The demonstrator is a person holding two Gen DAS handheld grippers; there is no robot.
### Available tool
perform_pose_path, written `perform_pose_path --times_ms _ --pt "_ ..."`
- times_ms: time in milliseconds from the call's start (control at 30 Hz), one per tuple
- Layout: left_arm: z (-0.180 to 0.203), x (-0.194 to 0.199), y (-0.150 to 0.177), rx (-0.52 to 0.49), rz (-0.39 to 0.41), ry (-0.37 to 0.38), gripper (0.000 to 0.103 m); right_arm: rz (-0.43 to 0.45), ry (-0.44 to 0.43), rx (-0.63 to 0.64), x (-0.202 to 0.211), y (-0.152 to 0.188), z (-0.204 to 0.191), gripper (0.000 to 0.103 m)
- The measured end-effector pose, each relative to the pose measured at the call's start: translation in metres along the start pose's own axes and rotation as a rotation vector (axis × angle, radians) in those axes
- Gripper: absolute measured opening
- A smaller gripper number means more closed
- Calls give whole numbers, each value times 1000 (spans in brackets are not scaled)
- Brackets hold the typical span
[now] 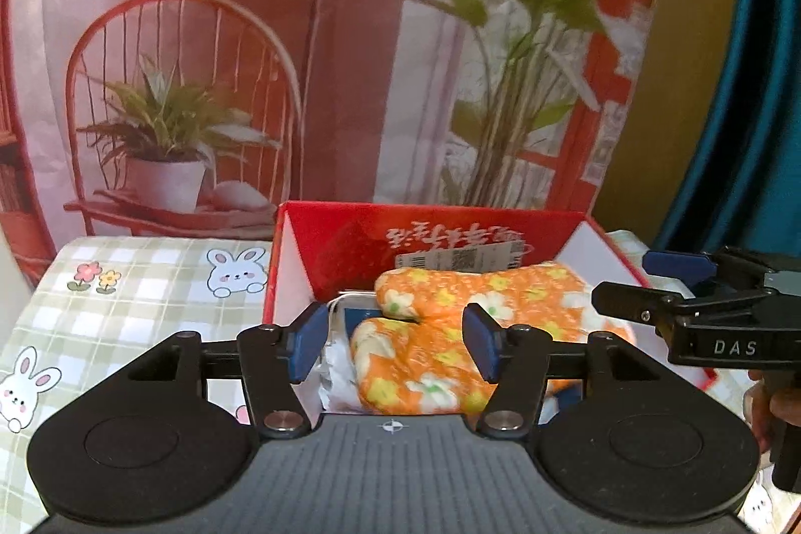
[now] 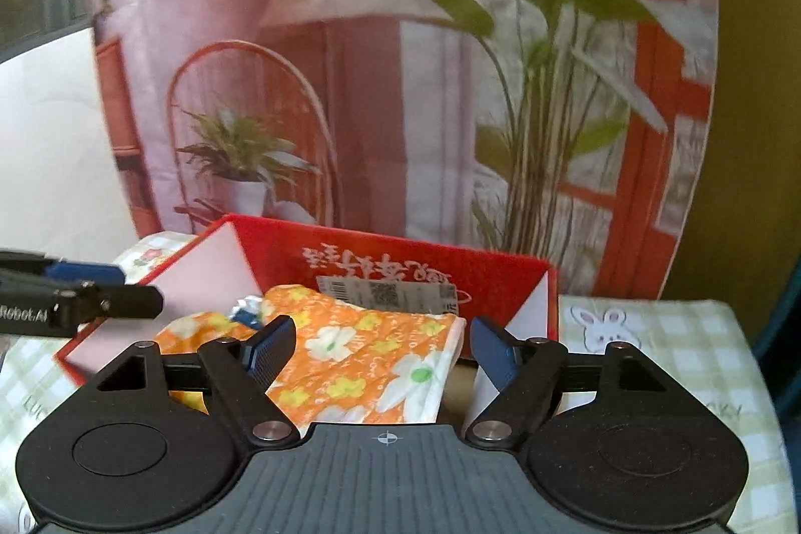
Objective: Organize soft objects
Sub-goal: 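Carry the orange pad over the box and open both tools, then move both tools to the packaged bread snack and close on it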
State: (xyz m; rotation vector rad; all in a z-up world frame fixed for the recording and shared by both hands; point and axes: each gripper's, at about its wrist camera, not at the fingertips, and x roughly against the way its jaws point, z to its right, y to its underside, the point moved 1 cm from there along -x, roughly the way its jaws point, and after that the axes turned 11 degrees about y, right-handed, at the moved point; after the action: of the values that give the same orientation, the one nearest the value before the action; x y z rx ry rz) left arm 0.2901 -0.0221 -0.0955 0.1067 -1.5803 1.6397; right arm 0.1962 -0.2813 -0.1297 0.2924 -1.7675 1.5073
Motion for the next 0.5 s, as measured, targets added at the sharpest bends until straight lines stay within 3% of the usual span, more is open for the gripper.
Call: perform_pose_path --times_ms 233,367,500 --pt "28 36 24 -10 19 29 65 68 -96 82 63 19 1 73" --pt "41 54 53 31 25 12 65 83 -119 117 98 42 6 73" --pt "52 60 82 85 4 51 65 57 -136 116 124 74 12 73"
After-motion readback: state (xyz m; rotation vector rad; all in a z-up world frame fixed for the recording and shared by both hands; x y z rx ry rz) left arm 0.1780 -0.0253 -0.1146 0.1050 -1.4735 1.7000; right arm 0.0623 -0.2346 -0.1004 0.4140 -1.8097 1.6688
